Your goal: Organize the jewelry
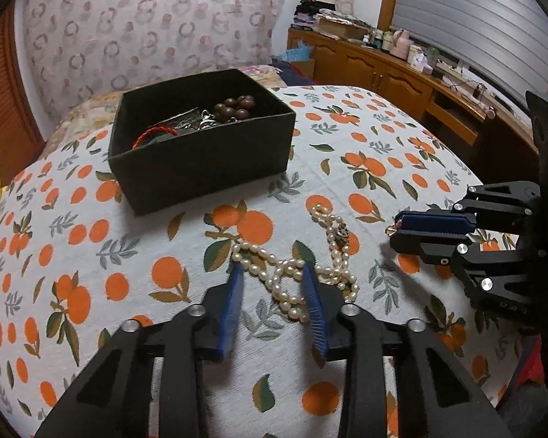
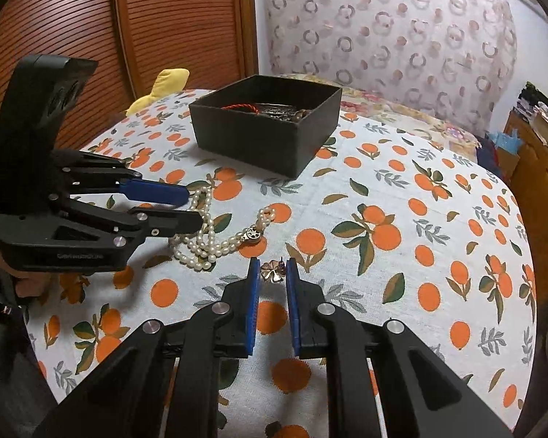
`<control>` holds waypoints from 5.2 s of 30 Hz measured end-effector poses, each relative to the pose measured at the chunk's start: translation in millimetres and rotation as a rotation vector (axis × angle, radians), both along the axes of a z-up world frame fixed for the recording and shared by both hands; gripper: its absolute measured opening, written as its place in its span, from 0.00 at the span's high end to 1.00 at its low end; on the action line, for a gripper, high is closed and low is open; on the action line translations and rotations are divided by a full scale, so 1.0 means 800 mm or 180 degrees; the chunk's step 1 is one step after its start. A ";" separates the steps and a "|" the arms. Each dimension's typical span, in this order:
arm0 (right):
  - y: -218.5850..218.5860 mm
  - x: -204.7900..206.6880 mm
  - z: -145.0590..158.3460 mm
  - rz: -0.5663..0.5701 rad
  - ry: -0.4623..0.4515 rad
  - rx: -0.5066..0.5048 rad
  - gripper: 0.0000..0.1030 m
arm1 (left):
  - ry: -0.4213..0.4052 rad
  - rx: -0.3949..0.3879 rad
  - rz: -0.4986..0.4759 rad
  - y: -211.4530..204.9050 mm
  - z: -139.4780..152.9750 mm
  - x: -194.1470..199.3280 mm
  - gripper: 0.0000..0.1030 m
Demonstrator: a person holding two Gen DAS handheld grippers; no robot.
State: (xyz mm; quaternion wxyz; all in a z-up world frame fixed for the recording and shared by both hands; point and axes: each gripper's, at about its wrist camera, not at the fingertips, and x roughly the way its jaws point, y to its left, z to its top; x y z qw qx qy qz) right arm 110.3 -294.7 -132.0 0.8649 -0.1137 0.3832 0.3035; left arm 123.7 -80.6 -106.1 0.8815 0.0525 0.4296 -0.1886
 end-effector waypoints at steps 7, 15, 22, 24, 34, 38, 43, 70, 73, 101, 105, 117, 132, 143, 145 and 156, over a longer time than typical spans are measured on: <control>-0.003 -0.001 0.000 -0.0020 0.0002 0.0008 0.85 | -0.0003 0.0091 -0.0008 -0.005 0.000 -0.001 0.95; -0.003 -0.002 0.000 -0.0023 0.0000 0.0009 0.85 | -0.0006 0.0085 -0.0009 -0.006 0.000 -0.001 0.95; -0.005 -0.004 0.006 -0.0023 -0.0028 0.0022 0.85 | -0.0049 0.0059 -0.0009 -0.004 0.008 -0.005 0.95; -0.004 -0.005 0.008 -0.0024 -0.0040 0.0029 0.85 | -0.0077 0.0041 -0.0008 -0.003 0.013 -0.007 0.95; 0.000 0.001 0.035 -0.0024 -0.0169 0.0154 0.85 | -0.0402 -0.0150 0.0061 0.013 0.070 -0.008 0.95; 0.005 0.006 0.049 -0.0003 -0.0229 0.0227 0.85 | -0.0549 -0.0174 0.0092 0.017 0.095 -0.004 0.95; 0.012 0.014 0.064 0.0022 -0.0313 0.0301 0.85 | -0.0738 -0.0183 0.0127 0.022 0.127 0.003 0.95; 0.055 0.100 0.114 0.0169 -0.0461 0.0501 0.85 | -0.1083 -0.0228 0.0338 0.044 0.210 0.092 0.95; 0.060 0.114 0.110 0.0174 -0.0422 0.0510 0.85 | -0.0967 -0.0236 0.0364 0.049 0.193 0.105 0.95; 0.112 0.163 0.056 0.0053 -0.0175 0.0327 0.71 | -0.0641 -0.0117 0.0871 0.119 0.100 0.077 0.54; 0.104 0.158 0.058 -0.0062 -0.0208 0.0320 0.70 | -0.0689 -0.0061 0.0890 0.118 0.102 0.062 0.46; 0.060 0.095 0.074 -0.0428 -0.0382 0.0394 0.37 | -0.0835 0.0044 0.0971 0.102 0.111 0.003 0.13; -0.001 -0.028 0.106 -0.0971 -0.0829 0.0618 0.02 | -0.0982 0.0078 0.1133 0.091 0.118 -0.075 0.08; -0.025 -0.066 0.121 -0.1175 -0.1024 0.0668 0.02 | -0.1060 0.0104 0.1194 0.090 0.125 -0.101 0.08; -0.025 -0.067 0.121 -0.1179 -0.1031 0.0663 0.02 | -0.1099 0.0098 0.1202 0.090 0.127 -0.105 0.08; -0.020 -0.071 0.121 -0.1183 -0.1025 0.0644 0.02 | -0.1179 0.0068 0.1212 0.093 0.136 -0.114 0.08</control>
